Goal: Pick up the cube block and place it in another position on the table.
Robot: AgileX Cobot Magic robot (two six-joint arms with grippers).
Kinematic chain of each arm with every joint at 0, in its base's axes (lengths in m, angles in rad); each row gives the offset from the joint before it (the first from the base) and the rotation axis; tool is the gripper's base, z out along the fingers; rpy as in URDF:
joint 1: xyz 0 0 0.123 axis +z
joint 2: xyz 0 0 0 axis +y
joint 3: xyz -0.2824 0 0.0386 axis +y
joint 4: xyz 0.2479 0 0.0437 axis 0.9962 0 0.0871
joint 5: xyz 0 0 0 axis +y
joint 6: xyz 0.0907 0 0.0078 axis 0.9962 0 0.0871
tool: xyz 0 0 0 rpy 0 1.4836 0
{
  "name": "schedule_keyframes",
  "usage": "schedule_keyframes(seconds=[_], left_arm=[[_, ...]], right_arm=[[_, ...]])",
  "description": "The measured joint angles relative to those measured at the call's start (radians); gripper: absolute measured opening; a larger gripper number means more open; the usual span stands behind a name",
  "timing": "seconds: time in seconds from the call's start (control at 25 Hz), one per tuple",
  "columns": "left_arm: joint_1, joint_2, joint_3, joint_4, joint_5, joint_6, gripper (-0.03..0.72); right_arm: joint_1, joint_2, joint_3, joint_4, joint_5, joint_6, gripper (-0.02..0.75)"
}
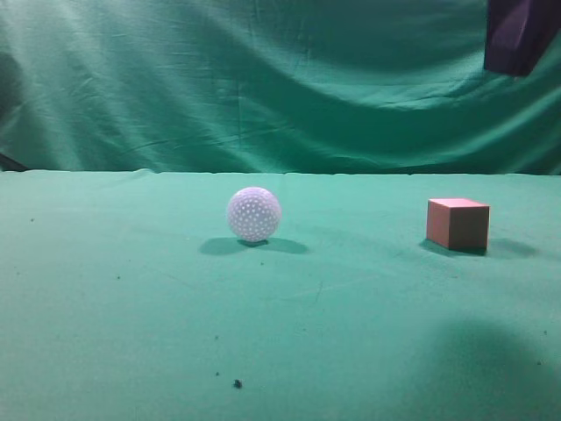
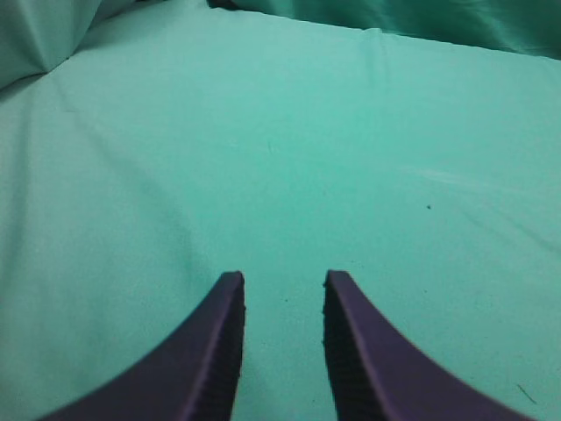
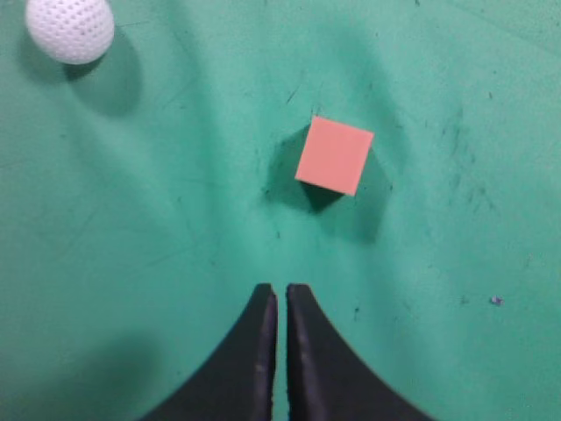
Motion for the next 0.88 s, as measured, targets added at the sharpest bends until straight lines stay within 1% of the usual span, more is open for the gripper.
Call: schedule_keyframes(seconds=[0.04,0.08,0.12,0.16,0.2,0.32,0.44,0.52,0.56,0.68,0.72,0.88], left_arm=[[0.0,0.0,0.0,0.0,0.0,0.0,0.262],[0.0,0.0,0.0,0.0,0.0,0.0,0.262],[0.0,0.0,0.0,0.0,0.0,0.0,0.262],[0.0,0.0,0.0,0.0,0.0,0.0,0.262],[0.0,0.0,0.0,0.0,0.0,0.0,0.262],[0.0,0.0,0.0,0.0,0.0,0.0,0.262],[0.0,0.0,0.0,0.0,0.0,0.0,0.262],[0.0,0.0,0.0,0.0,0.0,0.0,0.262],[0.0,0.0,0.0,0.0,0.0,0.0,0.262],[0.0,0.0,0.0,0.0,0.0,0.0,0.262],[0.0,0.0,0.0,0.0,0.0,0.0,0.262],[0.0,0.0,0.0,0.0,0.0,0.0,0.262]], right_arm=[[0.0,0.024,-0.005,-0.012,-0.023,0.0,0.0],[0.0,0.041,-0.007,-0.021,-0.045,0.0,0.048],[0.0,0.059,-0.006,-0.028,-0.065,0.0,0.048],[0.0,0.073,-0.006,-0.037,-0.075,0.0,0.126],[0.0,0.086,-0.006,-0.047,-0.078,0.002,0.167],[0.0,0.112,-0.007,-0.058,-0.09,0.028,0.342],[0.0,0.129,-0.007,-0.064,-0.112,0.078,0.552],[0.0,0.138,-0.007,-0.066,-0.126,0.1,0.619],[0.0,0.147,-0.008,-0.068,-0.132,0.112,0.608],[0.0,0.187,-0.012,-0.069,-0.145,0.14,0.608],[0.0,0.203,-0.012,-0.069,-0.15,0.144,0.563],[0.0,0.266,-0.012,-0.07,-0.169,0.154,0.561]])
